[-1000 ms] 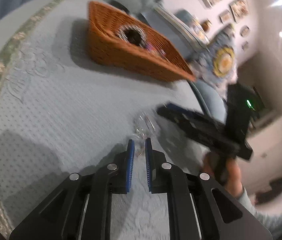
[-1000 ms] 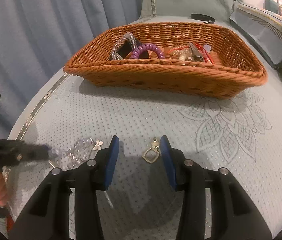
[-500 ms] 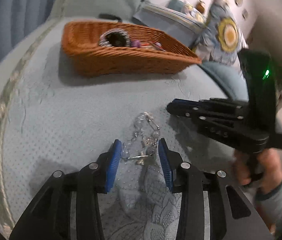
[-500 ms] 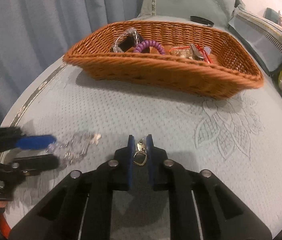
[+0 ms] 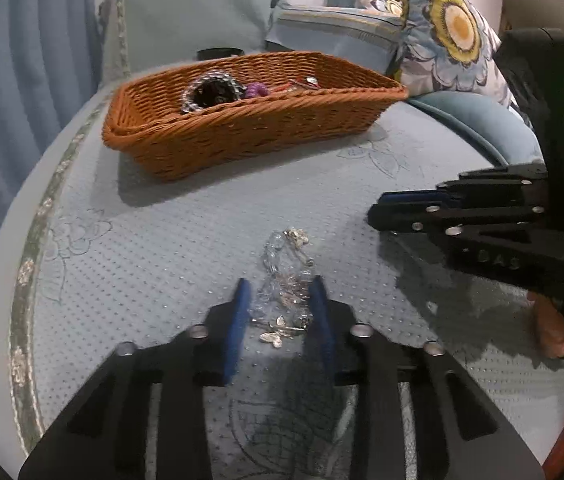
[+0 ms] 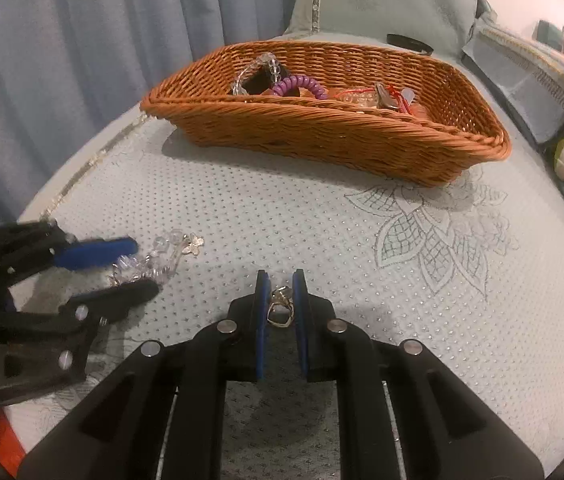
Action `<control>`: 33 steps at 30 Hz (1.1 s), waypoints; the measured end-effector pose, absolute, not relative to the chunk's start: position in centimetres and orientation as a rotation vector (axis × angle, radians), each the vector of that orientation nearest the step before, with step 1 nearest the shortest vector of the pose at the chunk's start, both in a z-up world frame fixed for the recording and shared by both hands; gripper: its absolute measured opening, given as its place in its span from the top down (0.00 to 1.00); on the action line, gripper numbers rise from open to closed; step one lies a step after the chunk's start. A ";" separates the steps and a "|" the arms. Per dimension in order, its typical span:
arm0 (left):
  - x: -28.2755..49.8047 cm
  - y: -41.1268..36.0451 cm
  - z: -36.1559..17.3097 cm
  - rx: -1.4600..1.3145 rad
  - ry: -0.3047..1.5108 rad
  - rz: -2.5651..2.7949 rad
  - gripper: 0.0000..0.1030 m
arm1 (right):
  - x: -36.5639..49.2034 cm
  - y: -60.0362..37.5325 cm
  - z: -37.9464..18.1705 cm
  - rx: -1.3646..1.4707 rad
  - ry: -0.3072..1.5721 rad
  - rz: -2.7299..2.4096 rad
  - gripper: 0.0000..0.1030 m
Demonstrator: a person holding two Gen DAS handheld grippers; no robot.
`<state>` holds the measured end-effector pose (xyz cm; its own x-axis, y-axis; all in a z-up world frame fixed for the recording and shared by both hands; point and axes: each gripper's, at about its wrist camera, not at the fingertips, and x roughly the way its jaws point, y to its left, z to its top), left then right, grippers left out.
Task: Organize jewelry
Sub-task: 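Grasp the crystal cluster with the left gripper while the right gripper holds the earring, then carry the crystal cluster and gold earring with both grippers into the basket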
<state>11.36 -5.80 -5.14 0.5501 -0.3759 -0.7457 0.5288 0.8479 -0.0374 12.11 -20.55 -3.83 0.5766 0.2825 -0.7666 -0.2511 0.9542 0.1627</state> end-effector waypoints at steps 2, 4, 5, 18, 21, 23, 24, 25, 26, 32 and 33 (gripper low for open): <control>11.7 -5.2 -5.0 0.163 0.834 -0.546 0.82 | 12.2 -22.0 -3.2 0.123 0.883 0.328 0.89; 11.8 -4.9 -4.9 0.139 0.836 -0.550 0.82 | 12.4 -23.4 -2.7 0.214 0.871 0.358 0.89; 11.9 -4.7 -4.9 0.119 0.838 -0.552 0.82 | 12.4 -23.9 -2.6 0.243 0.869 0.367 0.89; 12.6 -3.9 -4.9 0.000 0.850 -0.573 0.82 | 12.2 -21.7 -3.0 0.128 0.917 0.354 0.68; 12.7 -3.8 -5.0 -0.011 0.852 -0.579 0.82 | 11.7 -19.8 -3.8 -0.016 0.929 0.303 0.68; 12.7 -3.6 -5.0 -0.013 0.853 -0.581 0.82 | 11.2 -18.8 -3.8 -0.098 0.911 0.275 0.69; 12.7 -3.6 -5.0 -0.013 0.852 -0.581 0.82 | 11.0 -18.5 -3.8 -0.119 0.903 0.269 0.77; 12.7 -3.6 -5.0 -0.012 0.851 -0.582 0.82 | 10.9 -18.2 -3.9 -0.131 0.899 0.273 0.83; 12.7 -3.6 -5.0 -0.012 0.850 -0.582 0.82 | 10.9 -18.2 -3.9 -0.137 0.896 0.273 0.87; 12.4 -3.4 -4.3 -0.028 0.812 -0.588 0.82 | 10.2 -18.1 -3.1 -0.154 0.852 0.265 0.92; 12.3 -3.3 -4.2 -0.033 0.804 -0.591 0.82 | 10.1 -18.3 -2.8 -0.151 0.841 0.265 0.92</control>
<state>12.32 -3.32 -4.17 0.5423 -0.5098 -0.6678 0.4851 0.8390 -0.2466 10.08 -18.30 -2.78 0.6363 0.1716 -0.7521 -0.2904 0.9565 -0.0274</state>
